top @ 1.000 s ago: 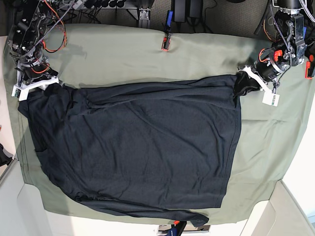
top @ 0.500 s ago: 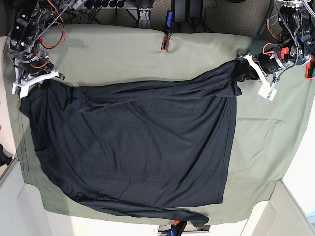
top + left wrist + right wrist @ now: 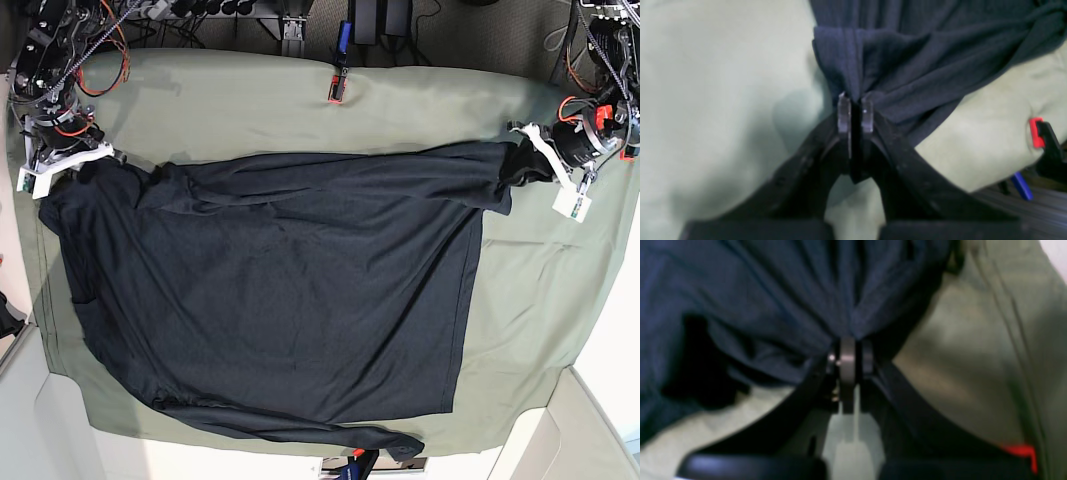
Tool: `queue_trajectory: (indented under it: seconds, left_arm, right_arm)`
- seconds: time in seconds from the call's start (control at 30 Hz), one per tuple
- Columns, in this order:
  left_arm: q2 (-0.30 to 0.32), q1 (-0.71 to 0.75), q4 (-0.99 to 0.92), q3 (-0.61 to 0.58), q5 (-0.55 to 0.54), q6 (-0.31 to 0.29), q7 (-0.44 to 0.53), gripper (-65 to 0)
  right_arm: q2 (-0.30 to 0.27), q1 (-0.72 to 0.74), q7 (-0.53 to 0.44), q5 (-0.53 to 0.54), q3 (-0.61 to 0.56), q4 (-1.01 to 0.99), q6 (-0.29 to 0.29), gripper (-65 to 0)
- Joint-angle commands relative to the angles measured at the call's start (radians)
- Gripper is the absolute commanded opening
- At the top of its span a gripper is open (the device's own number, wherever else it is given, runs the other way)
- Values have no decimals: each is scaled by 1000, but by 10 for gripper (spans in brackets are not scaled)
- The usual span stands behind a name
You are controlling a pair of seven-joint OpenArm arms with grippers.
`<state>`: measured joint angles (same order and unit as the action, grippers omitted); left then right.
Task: Fold the T-shirt properly
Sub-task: 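Pull the shoulder corners apart and lower them onto the cloth, then drag the shirt toward the hem side and release both grippers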
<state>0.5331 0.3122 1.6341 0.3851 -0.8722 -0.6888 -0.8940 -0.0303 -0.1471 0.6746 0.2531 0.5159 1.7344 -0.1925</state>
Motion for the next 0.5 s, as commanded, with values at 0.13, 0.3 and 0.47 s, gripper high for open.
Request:
queue_trajectory:
  seconds: [0.13, 0.3, 0.47]
  left_arm:
    - [53, -90, 5, -5, -18, -9, 22, -650]
    - [83, -197, -98, -131, 33, -9, 58, -650]
    - [82, -379, -241, -262, 108, -9, 74, -650]
  right_arm:
    - [-8, 81, -23, 8, 2, -11, -22, -650]
    - [-10, 187, -23, 8, 2, -111, -22, -650]
    - [-29, 296, -24, 5, 2, -217, -46, -650]
